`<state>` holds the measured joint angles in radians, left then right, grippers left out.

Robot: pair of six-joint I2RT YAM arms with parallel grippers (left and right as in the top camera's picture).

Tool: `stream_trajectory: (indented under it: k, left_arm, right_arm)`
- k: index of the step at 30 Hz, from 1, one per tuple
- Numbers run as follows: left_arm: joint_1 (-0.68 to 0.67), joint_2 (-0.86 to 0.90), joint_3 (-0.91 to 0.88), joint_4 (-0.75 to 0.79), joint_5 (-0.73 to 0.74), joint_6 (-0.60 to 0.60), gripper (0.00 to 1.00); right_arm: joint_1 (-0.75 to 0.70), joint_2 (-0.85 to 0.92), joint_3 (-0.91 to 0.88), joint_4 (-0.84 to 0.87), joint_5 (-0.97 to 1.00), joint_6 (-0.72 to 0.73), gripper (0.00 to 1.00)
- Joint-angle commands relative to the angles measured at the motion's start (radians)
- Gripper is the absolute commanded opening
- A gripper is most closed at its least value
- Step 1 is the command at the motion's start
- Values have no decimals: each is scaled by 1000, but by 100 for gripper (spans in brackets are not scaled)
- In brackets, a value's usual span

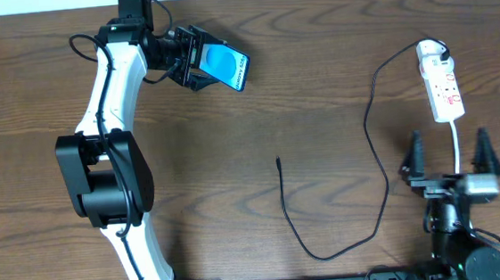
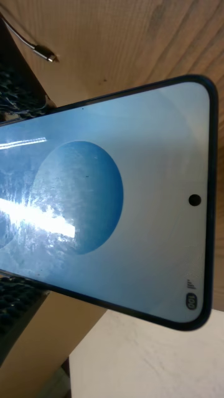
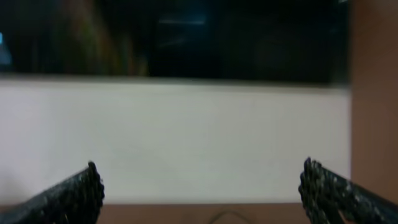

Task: Plug charger to phone and switch on socket
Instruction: 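Move the right gripper toward the phone held by the left gripper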

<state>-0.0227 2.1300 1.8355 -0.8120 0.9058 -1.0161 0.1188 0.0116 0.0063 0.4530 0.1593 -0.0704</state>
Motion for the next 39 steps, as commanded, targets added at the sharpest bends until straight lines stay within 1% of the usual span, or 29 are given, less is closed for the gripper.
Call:
stream_trajectory:
  k: [1,5,8,12,16,19,25,28,30,32,36,39]
  left_arm:
    - [-2,-24,25,12,13,13,7]
    - [-2,-24,25,14,13,13,7]
    - [-2,-24,25,17,13,13,8]
    - [-2,-24,25,32,13,13,8]
    - [-2,-24,25,37,13,13,8]
    - [-2,-24,25,37,13,13,7]
    - [-2,-24,25,37,13,12,7]
    - [-2,-24,25,37,13,12,8]
    - [-2,-24,25,37,13,12,8]
    - [-2,-24,25,37,12,12,8]
    - [-2,-24,25,35,-18,-1,7]
    - [-2,-24,25,32,-64,-40,7]
  right_arm:
    - [6,-5,8,42,79,-6,99]
    - [6,17,101,-49,111,40,99]
    - [6,88,222,-137,126,79,99]
    - [6,264,427,-277,84,80,99]
    - [6,507,695,-537,42,147,99]
    - [6,710,892,-701,-71,148,99]
    - [6,1164,1268,-1041,-483,133,99]
    - [7,1355,1374,-1140,-608,141,99]
    - [7,1487,1416,-1141,-689,185,99]
    - [8,1582,1422,-1090,-755,230,99]
    - [8,1731,1422,-978,-866,289,99]
    - [10,1818,1422,-913,-912,399,99]
